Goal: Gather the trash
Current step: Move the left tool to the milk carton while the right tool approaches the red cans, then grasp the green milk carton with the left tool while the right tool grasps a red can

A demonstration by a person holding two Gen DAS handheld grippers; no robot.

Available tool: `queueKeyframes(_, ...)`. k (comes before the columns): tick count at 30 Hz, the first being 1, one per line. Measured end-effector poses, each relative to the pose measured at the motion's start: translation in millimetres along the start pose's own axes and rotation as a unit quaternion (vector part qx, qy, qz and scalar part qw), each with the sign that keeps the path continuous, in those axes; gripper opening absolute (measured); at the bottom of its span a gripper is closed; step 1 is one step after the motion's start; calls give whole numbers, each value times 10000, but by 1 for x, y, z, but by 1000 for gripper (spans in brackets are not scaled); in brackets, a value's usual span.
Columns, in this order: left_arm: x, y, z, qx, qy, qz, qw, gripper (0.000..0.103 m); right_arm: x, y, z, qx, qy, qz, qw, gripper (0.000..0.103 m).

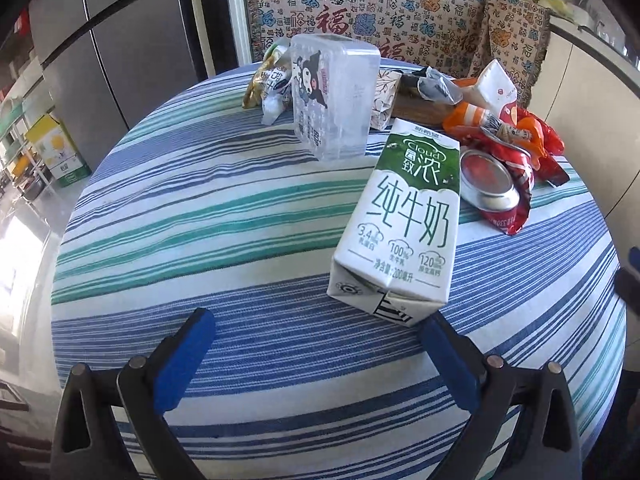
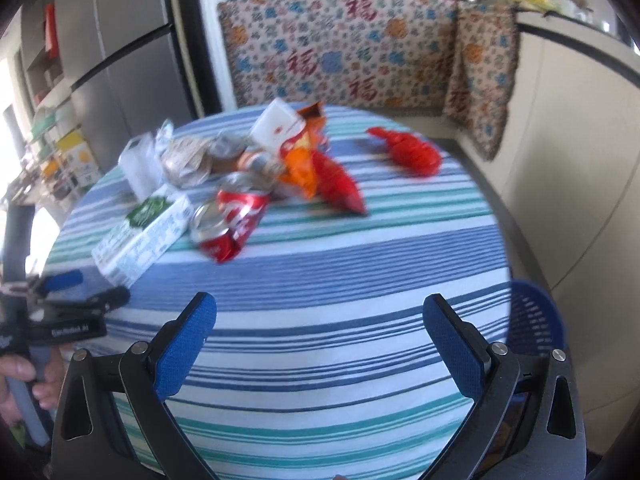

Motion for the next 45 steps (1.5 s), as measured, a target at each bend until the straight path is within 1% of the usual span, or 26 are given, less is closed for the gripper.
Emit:
queueKeyframes(4,4,2,6,-144,201,-80,9997,103,-2,24,19,290,-240,306,9988,103)
queueKeyframes(7,5,3,12,-247,322,-108,9991,103,8,51,35,451,-489,593,9960,102)
queueKeyframes(9,10,4,-4,-245,334,-124,9991,103,17,68,50,570,-743,757,9927,102)
queueKeyframes(10,10,5,-3,-244,338,-135,9990,103,21,74,57,607,-870,810,9911,101)
queueKeyframes(13,9,5,-4,-261,359,-149,9989,103,29,92,73,718,-1091,848,9878,94)
queueKeyframes(14,9,5,-3,-264,366,-153,9989,103,31,93,75,642,-1140,776,9884,84)
queueKeyframes(15,6,3,-5,-265,368,-160,9988,103,32,92,75,656,-1150,665,9890,76)
queueKeyframes(16,5,3,-6,-273,375,-163,9988,103,32,89,72,624,-1112,587,9901,59)
queueKeyframes(18,4,2,-6,-302,410,-164,9986,103,31,86,59,525,-931,582,9926,59)
queueKeyframes(21,2,0,-6,-415,450,-178,9980,103,20,79,34,208,-696,569,9957,59)
queueKeyframes(25,10,-12,-9,-893,477,-397,9941,103,5,62,8,122,-580,673,9960,61)
queueKeyframes(26,14,-15,-11,-977,519,-440,9929,103,8,62,0,150,-554,717,9958,68)
queueKeyframes(27,18,-18,-13,-1066,577,-467,9915,103,9,62,-4,239,-479,742,9958,73)
queueKeyframes(28,23,-18,-16,-1129,632,-481,9904,103,8,57,-10,397,-364,732,9959,81)
queueKeyframes(29,28,-18,-19,-1167,694,-487,9895,103,10,55,-12,492,-288,711,9958,83)
queueKeyframes(32,45,-10,-32,-1143,1003,-467,9873,103,21,59,-22,719,32,704,9949,83)
queueKeyframes(36,59,5,-47,-1112,1342,-260,9843,103,38,72,-31,868,416,775,9923,84)
queueKeyframes(37,61,8,-51,-1037,1415,-223,9842,103,42,77,-31,954,482,807,9910,84)
queueKeyframes(38,62,10,-55,-966,1481,-196,9840,102,42,78,-30,1015,531,834,9899,84)
queueKeyframes(39,62,11,-58,-912,1541,-193,9837,98,44,81,-29,1016,553,869,9895,84)
queueKeyframes(40,61,10,-59,-908,1586,-190,9830,92,45,84,-28,974,565,895,9896,83)
queueKeyframes(41,60,11,-60,-914,1598,-147,9828,75,44,83,-27,961,582,890,9897,77)
queueKeyframes(42,59,12,-60,-921,1571,-83,9832,55,44,84,-27,950,605,892,9896,74)
queueKeyframes(43,56,12,-60,-925,1527,-45,9839,48,44,83,-28,915,610,909,9898,60)
queueKeyframes(44,55,10,-59,-953,1468,-45,9846,48,43,82,-29,872,615,902,9902,50)
queueKeyframes(45,52,8,-58,-1002,1413,-42,9849,48,44,81,-33,875,655,882,9901,50)
Point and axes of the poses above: each gripper's, at about its wrist camera, not at the fingertips, and y roughly the way its jaws point, z to its left, x to its top, the point moved 2 cm from there along y, roughly the way its jaws point, and after that the axes turned 1 degree about x, right-handed, at the moved point
